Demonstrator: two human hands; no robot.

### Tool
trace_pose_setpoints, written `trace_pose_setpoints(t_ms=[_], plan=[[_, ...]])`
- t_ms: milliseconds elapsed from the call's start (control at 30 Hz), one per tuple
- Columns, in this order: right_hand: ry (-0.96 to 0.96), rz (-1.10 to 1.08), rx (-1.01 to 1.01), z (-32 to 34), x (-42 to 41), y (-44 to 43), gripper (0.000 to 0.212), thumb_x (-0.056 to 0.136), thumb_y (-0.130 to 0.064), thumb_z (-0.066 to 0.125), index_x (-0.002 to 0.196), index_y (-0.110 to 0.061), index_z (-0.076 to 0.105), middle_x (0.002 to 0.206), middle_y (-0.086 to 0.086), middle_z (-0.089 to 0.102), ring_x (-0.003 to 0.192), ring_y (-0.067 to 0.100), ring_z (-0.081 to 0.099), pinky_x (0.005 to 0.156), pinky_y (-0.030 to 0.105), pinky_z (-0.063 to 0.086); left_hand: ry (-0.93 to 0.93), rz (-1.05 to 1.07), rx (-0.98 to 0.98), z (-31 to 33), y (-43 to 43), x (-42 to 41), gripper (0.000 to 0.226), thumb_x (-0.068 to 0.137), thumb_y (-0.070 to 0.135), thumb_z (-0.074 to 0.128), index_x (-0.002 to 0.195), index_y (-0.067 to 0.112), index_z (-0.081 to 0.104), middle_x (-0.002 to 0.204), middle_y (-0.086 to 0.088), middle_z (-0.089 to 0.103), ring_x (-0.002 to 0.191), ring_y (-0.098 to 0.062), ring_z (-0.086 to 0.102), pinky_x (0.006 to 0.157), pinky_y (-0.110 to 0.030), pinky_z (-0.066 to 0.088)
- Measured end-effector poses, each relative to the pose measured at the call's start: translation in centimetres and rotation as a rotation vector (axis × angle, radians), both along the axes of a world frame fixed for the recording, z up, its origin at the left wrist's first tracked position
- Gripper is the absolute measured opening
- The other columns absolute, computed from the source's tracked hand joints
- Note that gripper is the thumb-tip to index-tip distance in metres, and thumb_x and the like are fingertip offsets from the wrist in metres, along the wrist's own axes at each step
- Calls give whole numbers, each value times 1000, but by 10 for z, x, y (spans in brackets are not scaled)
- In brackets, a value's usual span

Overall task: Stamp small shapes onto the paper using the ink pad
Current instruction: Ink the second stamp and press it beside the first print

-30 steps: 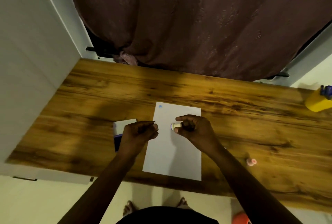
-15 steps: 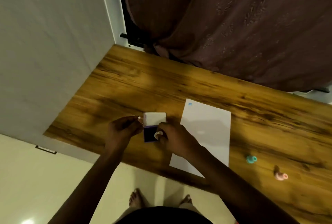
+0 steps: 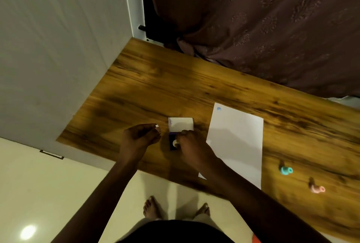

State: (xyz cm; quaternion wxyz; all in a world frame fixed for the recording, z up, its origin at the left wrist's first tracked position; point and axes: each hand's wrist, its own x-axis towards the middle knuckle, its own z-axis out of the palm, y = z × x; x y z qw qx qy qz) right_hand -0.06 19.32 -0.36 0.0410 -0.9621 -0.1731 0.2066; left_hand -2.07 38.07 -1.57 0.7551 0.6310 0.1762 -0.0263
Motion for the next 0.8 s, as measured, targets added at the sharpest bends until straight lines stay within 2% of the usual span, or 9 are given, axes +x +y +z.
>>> trace_pose_setpoints(t_ms=[133, 233, 333, 433, 500, 600, 667, 733, 800], plan=[[65, -4, -89, -6, 2, 8, 39, 105, -19, 50, 143, -8, 49, 151, 19, 46, 141, 39, 43, 120, 48, 32, 32, -30, -6, -4, 0, 0, 22, 89, 9, 78, 108, -2, 77, 102, -22, 79, 99, -35, 78, 84, -37, 64], [62, 21, -150, -8, -3, 10, 44, 106, -20, 49, 148, -8, 41, 156, 15, 41, 145, 35, 39, 124, 45, 25, 60, -33, -17, -8, -2, 2, 22, 88, 9, 78, 109, 0, 78, 101, -20, 80, 98, -34, 78, 87, -42, 63], [35, -17, -109, -8, -3, 11, 37, 106, -16, 48, 142, -7, 48, 149, 18, 48, 139, 37, 47, 119, 47, 35, 51, -43, 0, -10, -2, 3, 19, 88, 10, 79, 106, 3, 80, 97, -16, 82, 95, -32, 79, 85, -43, 64], [79, -54, -24, -5, 0, 8, 47, 106, -21, 49, 150, -9, 38, 159, 14, 37, 148, 34, 35, 124, 44, 24, -1, -88, 13, -8, -5, 5, 14, 88, 11, 79, 101, 9, 82, 94, -10, 83, 92, -26, 80, 76, -32, 64], [64, -84, 64, -1, 1, 6, 49, 102, -24, 57, 147, -9, 43, 154, 15, 44, 144, 33, 40, 123, 41, 27, -1, -85, 2, -4, -8, 8, 13, 87, 10, 80, 99, 11, 82, 94, -9, 83, 91, -26, 80, 72, -26, 62], [75, -119, 174, 6, 7, 0, 44, 93, -22, 70, 132, -7, 57, 136, 15, 61, 128, 33, 57, 111, 42, 46, -9, -112, 12, 1, -15, 12, 12, 87, 17, 81, 97, 22, 84, 96, -6, 83, 92, -23, 81, 73, -25, 62], [117, -180, 275, 10, 17, -6, 38, 89, -20, 74, 123, -6, 64, 124, 15, 67, 115, 32, 64, 99, 40, 55, -16, -137, 19, 4, -19, 13, 15, 84, 24, 82, 98, 21, 84, 97, -6, 83, 93, -24, 80, 75, -27, 62], [140, -241, 392, 14, 28, -17, 28, 86, -23, 77, 108, -6, 74, 107, 13, 74, 99, 26, 70, 83, 35, 59, -19, -160, 22, 5, -24, 14, 22, 80, 31, 83, 99, 20, 83, 97, -7, 83, 94, -24, 80, 77, -30, 63], [121, -351, 542, 20, 39, -35, 23, 82, -29, 81, 94, -10, 80, 91, 6, 77, 81, 16, 71, 66, 26, 56, -1, -167, 17, 5, -30, 16, 19, 83, 25, 83, 100, 16, 83, 99, -11, 82, 97, -28, 79, 83, -38, 63]])
